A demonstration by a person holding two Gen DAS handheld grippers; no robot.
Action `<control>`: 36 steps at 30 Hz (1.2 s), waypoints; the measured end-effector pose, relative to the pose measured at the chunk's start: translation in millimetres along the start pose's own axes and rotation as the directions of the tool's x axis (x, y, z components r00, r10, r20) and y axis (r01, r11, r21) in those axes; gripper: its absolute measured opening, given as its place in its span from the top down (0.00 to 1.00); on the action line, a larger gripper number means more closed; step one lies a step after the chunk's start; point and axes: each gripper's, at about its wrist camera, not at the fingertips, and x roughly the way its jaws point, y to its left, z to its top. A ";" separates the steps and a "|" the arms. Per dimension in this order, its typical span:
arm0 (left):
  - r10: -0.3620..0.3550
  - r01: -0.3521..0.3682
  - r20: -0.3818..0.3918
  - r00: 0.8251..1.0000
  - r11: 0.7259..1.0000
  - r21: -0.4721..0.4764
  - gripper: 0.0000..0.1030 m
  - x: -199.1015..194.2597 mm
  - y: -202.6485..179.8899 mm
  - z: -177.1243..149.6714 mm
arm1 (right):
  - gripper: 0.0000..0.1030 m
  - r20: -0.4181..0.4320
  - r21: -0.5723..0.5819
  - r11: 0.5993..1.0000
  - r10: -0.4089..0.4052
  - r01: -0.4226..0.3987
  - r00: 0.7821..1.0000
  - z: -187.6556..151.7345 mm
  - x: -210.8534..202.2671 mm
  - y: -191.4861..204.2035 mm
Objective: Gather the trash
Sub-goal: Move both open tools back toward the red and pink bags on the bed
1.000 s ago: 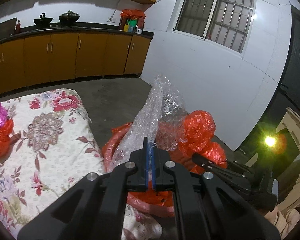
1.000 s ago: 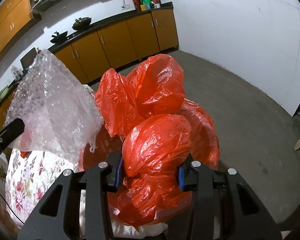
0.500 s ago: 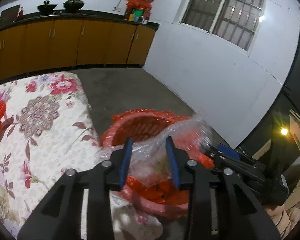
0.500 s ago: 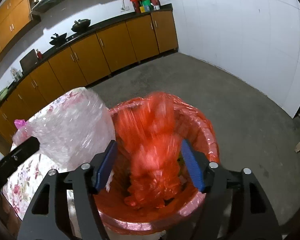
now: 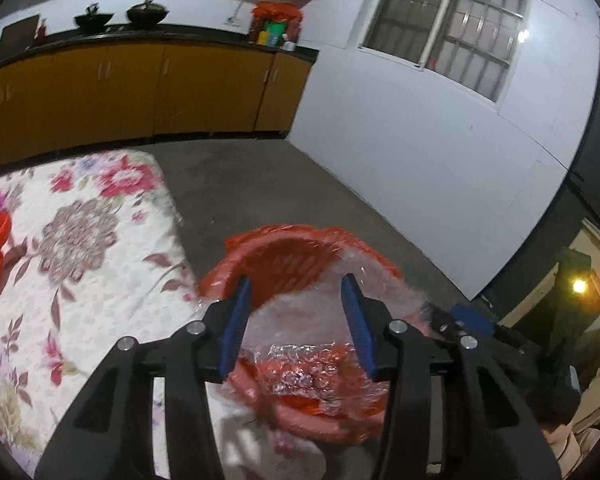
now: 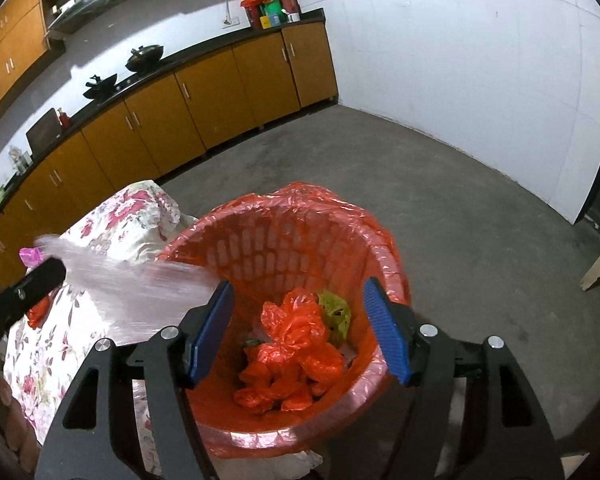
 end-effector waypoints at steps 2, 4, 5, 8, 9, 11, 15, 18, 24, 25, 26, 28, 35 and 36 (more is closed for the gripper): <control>-0.004 0.004 0.007 1.000 1.000 0.006 0.53 -0.5 -2.6 2.3 | 0.35 0.000 0.000 1.000 -0.009 0.009 1.000 1.5 -0.5 -2.3; 0.009 -0.009 0.014 1.000 1.000 0.007 0.50 -2.2 -0.2 3.1 | 0.35 0.000 0.005 1.000 -0.014 0.014 1.000 1.3 -2.1 -5.8; 0.018 -0.018 0.017 1.000 1.000 0.005 0.49 -3.1 2.5 2.8 | 0.35 0.001 0.007 1.000 -0.015 0.015 1.000 1.1 -2.6 -6.9; 0.056 -0.056 0.017 0.998 0.998 -0.018 0.47 -7.4 17.2 0.4 | 0.35 0.001 0.008 1.000 -0.013 0.013 1.000 0.3 -4.2 -7.4; 0.075 -0.074 0.019 0.997 0.997 -0.024 0.45 -9.9 23.4 -0.7 | 0.35 0.001 0.004 1.000 -0.013 0.013 1.000 -0.2 -4.8 -6.3; 0.119 -0.119 0.026 0.992 0.993 -0.028 0.40 -16.0 34.3 -2.4 | 0.35 0.003 -0.010 1.000 -0.011 0.011 1.000 -0.8 -5.9 -2.3; 0.234 -0.232 0.041 0.971 0.972 -0.037 0.33 -33.1 63.7 -8.7 | 0.35 0.006 -0.040 0.999 0.007 -0.007 1.000 0.8 -7.4 11.3; 0.320 -0.317 0.044 0.947 0.947 -0.048 0.27 -46.8 90.5 -15.1 | 0.32 0.010 -0.065 0.997 0.031 -0.030 0.999 2.1 -8.7 28.1; 0.481 -0.474 0.038 0.876 0.872 -0.121 0.20 -78.3 154.2 -31.1 | 0.27 0.001 -0.131 0.988 0.084 -0.083 0.996 1.7 -6.7 69.6; 0.501 -0.494 0.035 0.864 0.860 -0.128 0.20 -81.8 163.2 -33.0 | 0.27 -0.004 -0.141 0.986 0.095 -0.095 0.995 1.0 -6.0 76.9; 0.527 -0.518 0.030 0.850 0.844 -0.140 0.20 -86.7 176.0 -34.9 | 0.27 -0.008 -0.150 0.983 0.106 -0.106 0.994 -0.2 -5.3 84.5; 0.558 -0.548 0.024 0.829 0.821 -0.163 0.20 -94.9 194.1 -37.7 | 0.27 -0.017 -0.173 0.976 0.129 -0.130 0.992 -2.6 -3.4 101.6; 0.616 -0.589 0.022 0.787 0.761 -0.272 0.20 -114.4 257.8 -34.5 | 0.26 -0.044 -0.233 0.951 0.200 -0.205 0.979 -9.5 4.7 156.1; 0.621 -0.593 0.020 0.784 0.758 -0.271 0.20 -111.5 261.4 -32.0 | 0.26 -0.048 -0.237 0.948 0.209 -0.215 0.977 -11.0 6.6 162.7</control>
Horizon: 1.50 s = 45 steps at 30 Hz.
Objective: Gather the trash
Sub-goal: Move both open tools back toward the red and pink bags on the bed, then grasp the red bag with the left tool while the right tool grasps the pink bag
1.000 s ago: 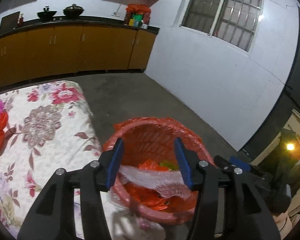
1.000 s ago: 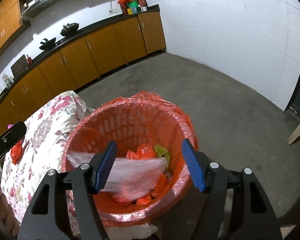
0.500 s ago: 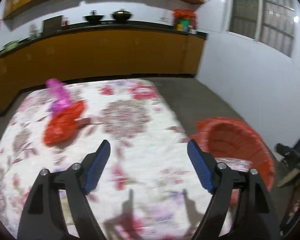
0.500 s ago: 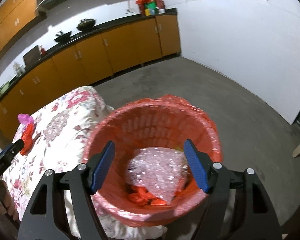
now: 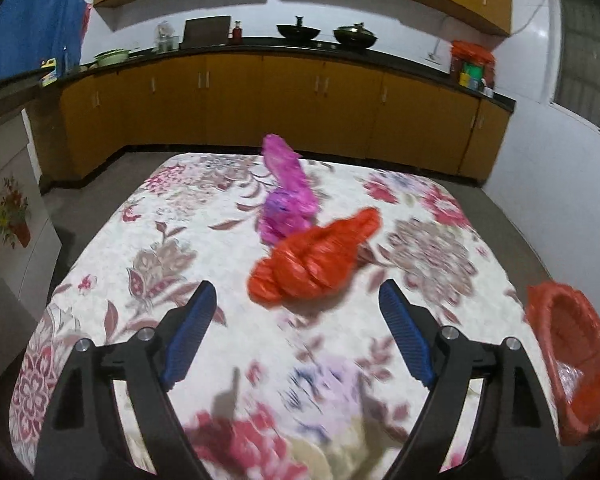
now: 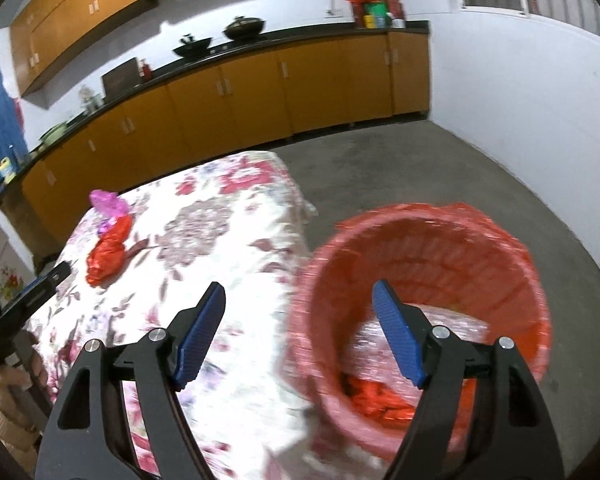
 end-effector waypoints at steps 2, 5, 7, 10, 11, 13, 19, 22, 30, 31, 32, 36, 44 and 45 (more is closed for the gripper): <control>0.004 -0.004 0.000 1.000 1.000 0.008 0.20 9.9 0.8 6.3 | 0.26 -0.006 -0.010 1.000 0.022 -0.022 1.000 0.4 6.8 13.1; -0.010 0.010 -0.009 1.000 0.999 0.039 0.20 31.3 -1.3 16.6 | 0.26 -0.027 -0.033 0.998 0.055 -0.056 0.998 0.9 21.8 35.2; -0.023 0.024 -0.023 0.999 0.998 0.063 0.20 44.3 -5.7 19.9 | 0.26 -0.041 -0.046 0.996 0.073 -0.075 0.996 0.7 30.7 46.5; -0.027 0.032 -0.050 0.998 0.992 0.119 0.20 65.7 -12.3 22.0 | 0.26 -0.060 -0.060 0.993 0.094 -0.097 0.994 0.3 44.4 62.1; -0.025 0.033 -0.059 0.998 0.990 0.138 0.20 72.2 -14.2 22.5 | 0.26 -0.067 -0.064 0.992 0.102 -0.106 0.993 0.5 49.3 67.3; -0.029 0.042 -0.080 0.996 0.986 0.160 0.20 82.5 -15.7 22.9 | 0.26 -0.077 -0.074 0.990 0.116 -0.122 0.990 1.8 59.2 78.3; -0.112 0.138 -0.166 0.980 0.977 0.160 0.37 105.5 -13.1 20.1 | 0.26 -0.098 -0.099 0.983 0.148 -0.158 0.984 5.9 80.1 103.2; -0.148 0.173 -0.168 0.975 0.974 0.144 0.46 105.8 -10.8 20.0 | 0.26 -0.107 -0.111 0.979 0.157 -0.169 0.982 6.2 89.2 114.3; -0.207 0.220 -0.126 0.970 0.971 0.095 0.50 79.1 15.6 18.9 | 0.26 -0.125 -0.124 0.972 0.182 -0.198 0.975 10.9 103.0 140.2; -0.203 0.213 -0.115 0.972 0.974 0.082 0.50 72.6 23.5 18.5 | 0.26 -0.125 -0.128 0.971 0.186 -0.202 0.975 12.5 104.4 144.7; -0.196 0.203 -0.101 0.975 0.977 0.071 0.50 66.2 32.1 18.0 | 0.26 -0.125 -0.135 0.969 0.191 -0.207 0.974 15.2 106.7 151.8; -0.113 0.113 -0.036 0.993 0.994 0.007 0.50 42.4 79.4 17.2 | 0.26 -0.125 -0.174 0.957 0.213 -0.232 0.969 21.4 116.0 182.7; 0.058 -0.058 -0.003 0.998 0.993 -0.103 0.49 32.4 139.7 16.4 | 0.46 -0.128 -0.281 0.923 0.237 -0.264 0.963 24.8 146.6 252.9; 0.064 -0.063 -0.003 0.998 0.991 -0.114 0.49 32.0 143.0 15.3 | 0.46 -0.127 -0.279 0.923 0.239 -0.266 0.963 25.6 150.4 258.1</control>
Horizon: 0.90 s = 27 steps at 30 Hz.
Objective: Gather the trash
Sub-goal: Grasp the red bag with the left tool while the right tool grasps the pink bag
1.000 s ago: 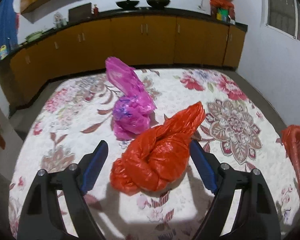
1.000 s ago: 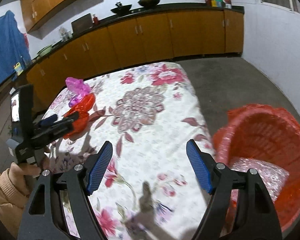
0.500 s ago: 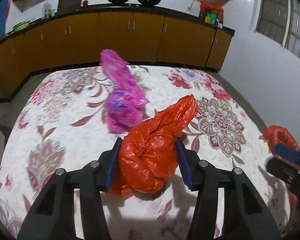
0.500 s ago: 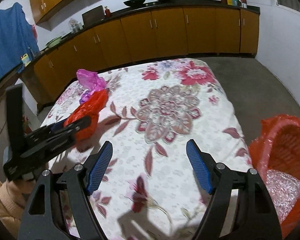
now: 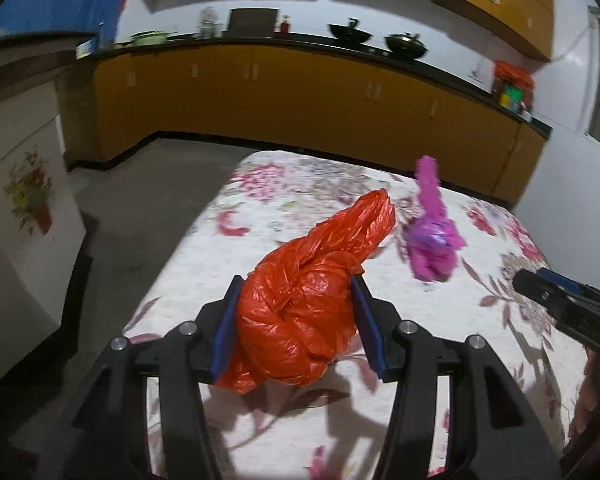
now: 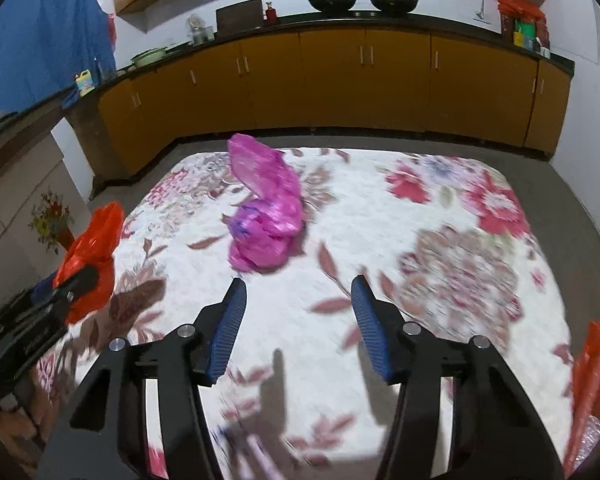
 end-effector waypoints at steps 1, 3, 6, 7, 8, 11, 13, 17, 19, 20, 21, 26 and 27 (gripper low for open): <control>0.006 -0.006 0.002 1.000 1.000 -0.011 0.49 -0.3 3.2 -0.4 | 0.46 0.002 0.004 1.000 0.002 -0.002 1.000 2.3 5.3 2.7; 0.014 -0.014 0.008 1.000 0.999 -0.029 0.49 -1.0 9.0 -1.7 | 0.46 0.003 0.008 1.000 -0.001 0.001 1.000 7.5 18.6 8.3; 0.019 -0.019 0.015 1.000 0.999 -0.049 0.48 -1.2 15.6 -2.7 | 0.46 0.001 -0.013 1.000 -0.013 0.013 1.000 13.0 37.5 17.4; 0.021 -0.020 0.016 1.000 0.998 -0.054 0.48 -1.5 17.7 -3.2 | 0.46 0.001 -0.024 1.000 -0.019 0.019 1.000 13.4 42.4 21.2; 0.022 -0.021 0.014 1.000 0.998 -0.060 0.48 -0.6 19.8 -3.5 | 0.47 0.002 -0.031 0.999 -0.023 0.023 1.000 13.6 45.2 23.4; 0.021 -0.021 0.004 1.000 0.997 -0.078 0.48 2.8 24.3 -5.0 | 0.47 0.021 -0.047 0.998 -0.033 0.034 0.999 14.1 53.0 29.2; 0.018 -0.018 -0.001 1.000 0.997 -0.081 0.48 4.1 24.0 -6.3 | 0.49 0.036 -0.057 0.998 -0.027 0.029 0.999 15.2 56.4 32.8; 0.011 -0.012 -0.005 1.000 0.997 -0.081 0.48 5.1 24.3 -7.0 | 0.56 0.036 -0.094 0.995 -0.024 0.027 0.999 16.7 62.4 40.4; 0.013 -0.013 -0.008 1.000 0.997 -0.079 0.48 6.3 23.8 -6.5 | 0.62 0.023 -0.098 0.995 -0.026 0.029 0.999 18.0 65.9 40.5; 0.013 -0.014 -0.008 1.000 0.997 -0.078 0.48 6.6 23.5 -6.5 | 0.64 0.010 -0.097 0.995 -0.034 0.035 0.999 19.1 68.8 40.1; 0.014 -0.014 -0.008 1.000 0.997 -0.077 0.48 6.6 23.4 -6.4 | 0.67 0.003 -0.094 0.995 -0.037 0.037 0.999 19.1 70.7 40.2; 0.020 -0.020 -0.013 1.000 0.998 -0.067 0.48 8.5 21.3 -6.5 | 0.82 -0.045 -0.105 0.994 -0.034 0.029 0.998 18.8 79.9 41.3; 0.021 -0.022 -0.015 1.000 0.997 -0.067 0.48 9.1 21.2 -6.6 | 0.84 -0.044 -0.109 0.994 -0.033 0.028 0.998 18.5 79.8 41.7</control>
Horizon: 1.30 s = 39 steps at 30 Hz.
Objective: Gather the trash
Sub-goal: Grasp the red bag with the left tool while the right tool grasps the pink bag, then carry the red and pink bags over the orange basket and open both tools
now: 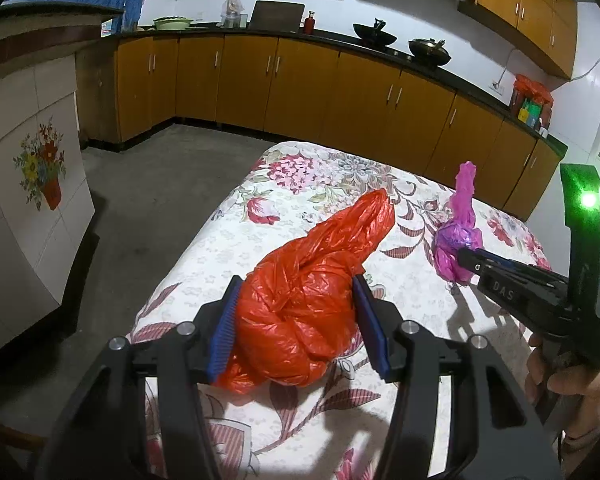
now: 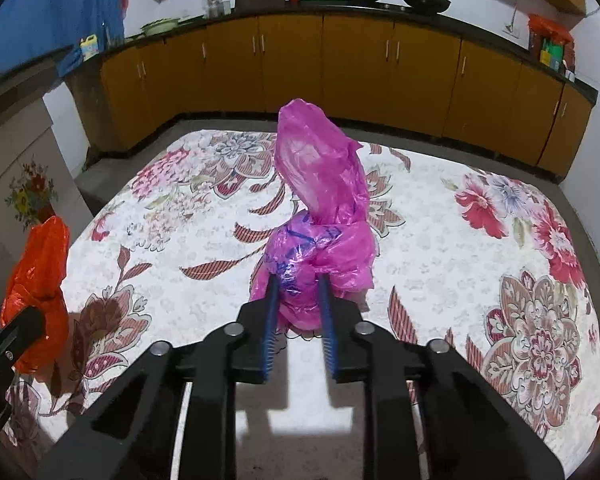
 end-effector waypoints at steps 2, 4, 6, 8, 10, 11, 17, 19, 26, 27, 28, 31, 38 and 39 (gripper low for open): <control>0.001 -0.001 -0.003 1.000 1.000 0.000 0.48 0.3 -0.6 -0.3 | 0.87 0.009 0.001 1.000 0.006 -0.006 1.000 -1.0 -2.5 -2.7; 0.003 -0.003 -0.003 1.000 1.000 0.005 0.48 -0.1 -1.9 -0.4 | 0.87 0.019 0.004 1.000 0.000 -0.001 1.000 -3.5 -6.8 -7.7; 0.002 -0.002 -0.004 1.000 1.000 0.013 0.48 -1.1 -4.1 -1.2 | 0.87 0.032 0.013 1.000 -0.011 0.010 0.999 -7.0 -14.8 -16.9; -0.003 0.003 -0.005 1.000 1.000 0.017 0.48 -2.5 -7.2 -1.2 | 0.87 0.038 0.037 0.999 -0.015 0.014 0.999 -12.1 -26.2 -29.7; -0.010 0.010 -0.003 1.000 1.000 0.021 0.48 -5.8 -11.6 -1.9 | 0.87 0.044 0.053 0.998 -0.018 0.015 0.999 -18.2 -38.7 -40.7; -0.014 0.014 -0.002 1.000 1.000 0.023 0.48 -7.5 -13.9 -2.6 | 0.87 0.047 0.056 0.998 -0.020 0.017 0.999 -21.4 -44.1 -44.5; -0.058 0.058 -0.004 0.998 0.997 0.048 0.48 -21.3 -35.9 -7.8 | 0.87 0.055 0.072 0.996 -0.057 0.053 0.997 -53.7 -93.9 -73.7; -0.079 0.079 -0.007 0.997 0.995 0.057 0.48 -27.1 -45.9 -10.7 | 0.87 0.054 0.081 0.994 -0.073 0.069 0.996 -68.2 -113.6 -83.9; -0.152 0.154 -0.026 0.988 0.984 0.094 0.48 -45.9 -85.0 -23.6 | 0.87 0.029 0.131 0.981 -0.145 0.141 0.989 -113.4 -170.9 -118.4; -0.165 0.167 -0.030 0.986 0.981 0.102 0.48 -49.4 -92.4 -26.2 | 0.87 0.027 0.137 0.979 -0.158 0.152 0.987 -118.3 -176.4 -122.6; -0.177 0.180 -0.033 0.984 0.977 0.111 0.48 -52.7 -99.8 -28.9 | 0.87 0.025 0.144 0.975 -0.173 0.168 0.985 -124.0 -183.0 -127.2; -0.211 0.215 -0.045 0.976 0.967 0.136 0.48 -61.8 -121.7 -36.8 | 0.87 0.013 0.177 0.961 -0.219 0.213 0.976 -144.1 -204.7 -143.2; -0.287 0.297 -0.077 0.955 0.937 0.185 0.48 -78.4 -168.9 -55.1 | 0.87 -0.004 0.264 0.917 -0.307 0.297 0.952 -181.0 -248.9 -179.7; -0.295 0.305 -0.082 0.952 0.933 0.191 0.48 -80.4 -174.6 -57.7 | 0.87 -0.006 0.274 0.912 -0.317 0.306 0.949 -184.4 -253.1 -183.7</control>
